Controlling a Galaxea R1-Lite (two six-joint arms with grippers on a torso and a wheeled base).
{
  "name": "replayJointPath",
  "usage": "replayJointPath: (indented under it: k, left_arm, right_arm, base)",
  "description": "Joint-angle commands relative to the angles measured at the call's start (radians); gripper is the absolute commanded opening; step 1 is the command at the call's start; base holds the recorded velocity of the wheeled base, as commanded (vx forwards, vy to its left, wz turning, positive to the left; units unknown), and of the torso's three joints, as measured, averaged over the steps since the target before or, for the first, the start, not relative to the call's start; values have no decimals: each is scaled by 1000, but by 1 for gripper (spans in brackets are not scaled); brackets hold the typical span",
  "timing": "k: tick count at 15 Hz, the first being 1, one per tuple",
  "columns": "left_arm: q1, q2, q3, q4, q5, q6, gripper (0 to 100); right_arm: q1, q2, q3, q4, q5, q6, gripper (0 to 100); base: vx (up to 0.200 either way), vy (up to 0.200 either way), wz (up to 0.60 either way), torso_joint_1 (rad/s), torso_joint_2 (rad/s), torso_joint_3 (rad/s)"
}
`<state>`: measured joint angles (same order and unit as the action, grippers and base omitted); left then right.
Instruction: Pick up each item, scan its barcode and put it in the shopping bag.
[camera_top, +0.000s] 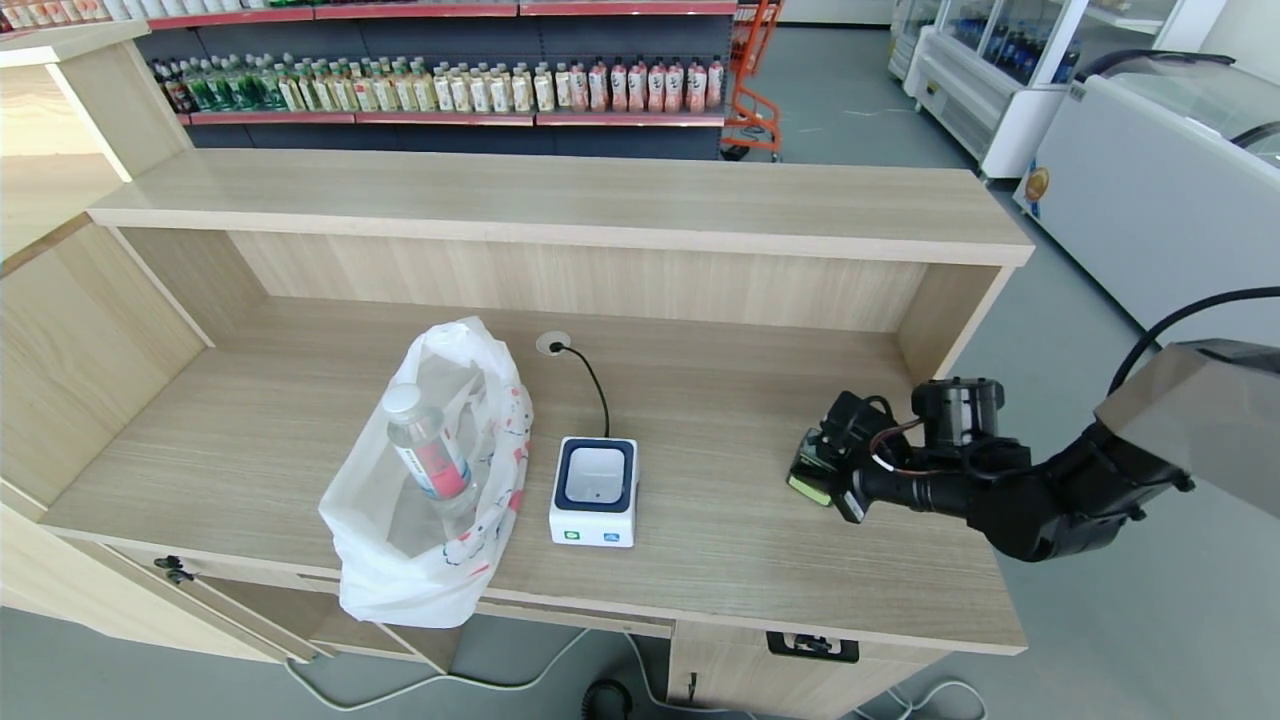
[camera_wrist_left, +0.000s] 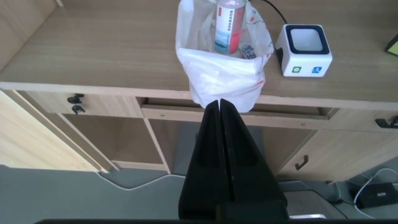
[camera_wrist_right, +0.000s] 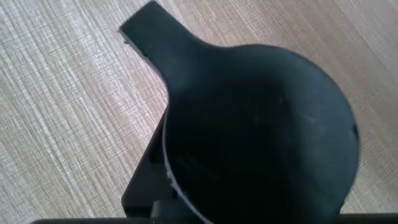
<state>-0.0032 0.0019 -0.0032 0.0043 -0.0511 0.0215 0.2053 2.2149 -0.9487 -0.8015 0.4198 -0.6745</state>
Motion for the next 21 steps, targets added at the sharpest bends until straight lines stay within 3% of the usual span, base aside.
replayJointPath:
  k: [1,3,6,8,10,11,12,13,14,16,18,21]
  left_arm:
    - [0,0,0,0,0,0,0]
    - [0,0,0,0,0,0,0]
    - [0,0,0,0,0,0,0]
    - [0,0,0,0,0,0,0]
    - [0,0,0,0,0,0,0]
    - [0,0,0,0,0,0,0]
    - [0,0,0,0,-1,0,0]
    - [0,0,0,0,0,0,0]
    - [0,0,0,0,0,0,0]
    - [0,0,0,0,0,0,0]
    - [0,0,0,0,0,0,0]
    - [0,0,0,0,0,0,0]
  right_arm:
    - [-3,-34,24,-2,-3,4,0]
    - [-32,-121,59,-2,-42,15,0]
    - [-179,-402,148,28,-85,33,0]
    - [-227,-561,220,19,-85,15,0]
    - [-247,-779,366,-61,-62,-175,0]
    - [-245,-788,377,-68,-58,-186,0]
    - [-167,-934,473,-74,62,-363,0]
    - [-104,-998,469,11,120,-504,0]
    - [-47,-1060,462,62,137,-732,0]
    - [6,-1113,459,65,171,-1057,0]
    - [71,-1135,456,58,240,-1481,0]
    - [121,-1130,478,65,476,-1838,0]
  base:
    - [0,0,0,0,0,0]
    - [0,0,0,0,0,0]
    - [0,0,0,0,0,0]
    - [0,0,0,0,0,0]
    - [0,0,0,0,0,0]
    - [0,0,0,0,0,0]
    - [0,0,0,0,0,0]
    - [0,0,0,0,0,0]
    - [0,0,0,0,0,0]
    - [0,0,0,0,0,0]
    - [0,0,0,0,0,0]
    - [0,0,0,0,0,0]
